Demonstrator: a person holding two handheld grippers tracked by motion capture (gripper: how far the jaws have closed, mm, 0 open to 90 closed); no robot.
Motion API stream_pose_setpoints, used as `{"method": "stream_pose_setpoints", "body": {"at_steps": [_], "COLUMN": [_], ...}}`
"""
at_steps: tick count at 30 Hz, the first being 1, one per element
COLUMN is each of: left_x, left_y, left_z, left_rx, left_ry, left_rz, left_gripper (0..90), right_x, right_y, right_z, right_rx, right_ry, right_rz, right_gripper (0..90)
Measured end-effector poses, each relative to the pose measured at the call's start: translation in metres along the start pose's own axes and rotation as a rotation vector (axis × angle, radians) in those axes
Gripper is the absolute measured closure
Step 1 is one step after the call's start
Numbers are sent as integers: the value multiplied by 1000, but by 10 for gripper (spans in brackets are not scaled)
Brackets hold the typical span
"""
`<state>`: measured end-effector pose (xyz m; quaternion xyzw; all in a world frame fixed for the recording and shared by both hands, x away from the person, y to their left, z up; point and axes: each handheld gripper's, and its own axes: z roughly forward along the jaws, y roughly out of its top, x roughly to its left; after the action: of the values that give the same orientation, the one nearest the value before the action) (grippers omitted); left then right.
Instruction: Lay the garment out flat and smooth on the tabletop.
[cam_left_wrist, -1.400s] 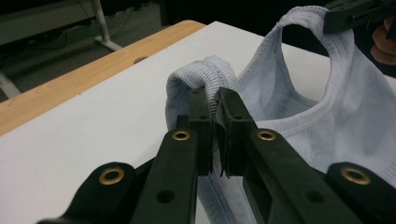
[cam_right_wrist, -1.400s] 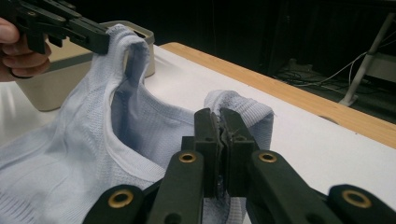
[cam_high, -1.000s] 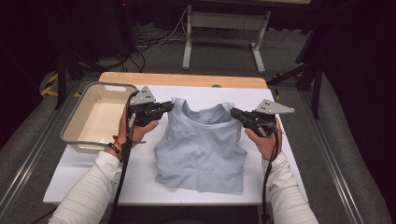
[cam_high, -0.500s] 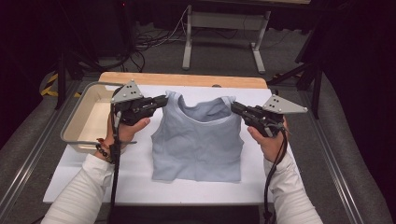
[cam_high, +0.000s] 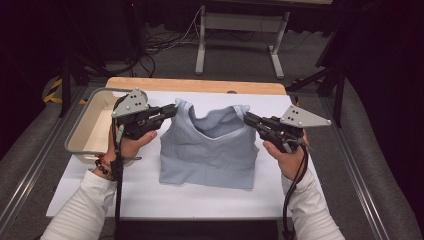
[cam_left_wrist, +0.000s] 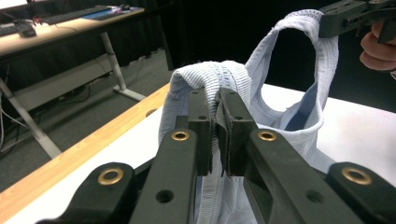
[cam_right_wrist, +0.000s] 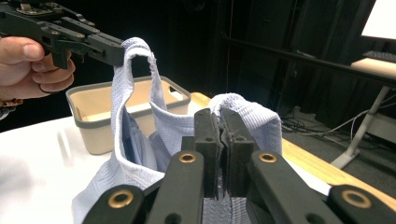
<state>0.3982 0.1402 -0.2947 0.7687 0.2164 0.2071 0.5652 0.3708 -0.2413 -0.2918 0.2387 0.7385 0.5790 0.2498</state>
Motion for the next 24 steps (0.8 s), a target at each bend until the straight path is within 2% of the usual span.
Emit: {"method": "stream_pose_setpoints", "body": {"at_steps": [12,17,18,24], "left_x": [-4,-11,-15,-27], "left_y": [6,17,24,39], "left_z": [-4,-17,-24,-41], "left_rx": [-18,-50,-62,-90], "left_ry": [0,-19,-18,-39], "left_rz": [18,26,28,34], "left_gripper": [849,850,850,851], "right_x": [1,9,16,31], "right_y": [3,15,24,42], "right_z": [-4,-12,-17,-30], "right_rx": [-15,-36,-52,-90], "right_ry": [-10,-2,9,38], "right_rz": [3,-15,-30,-50], "right_gripper": [865,865,865,865]}}
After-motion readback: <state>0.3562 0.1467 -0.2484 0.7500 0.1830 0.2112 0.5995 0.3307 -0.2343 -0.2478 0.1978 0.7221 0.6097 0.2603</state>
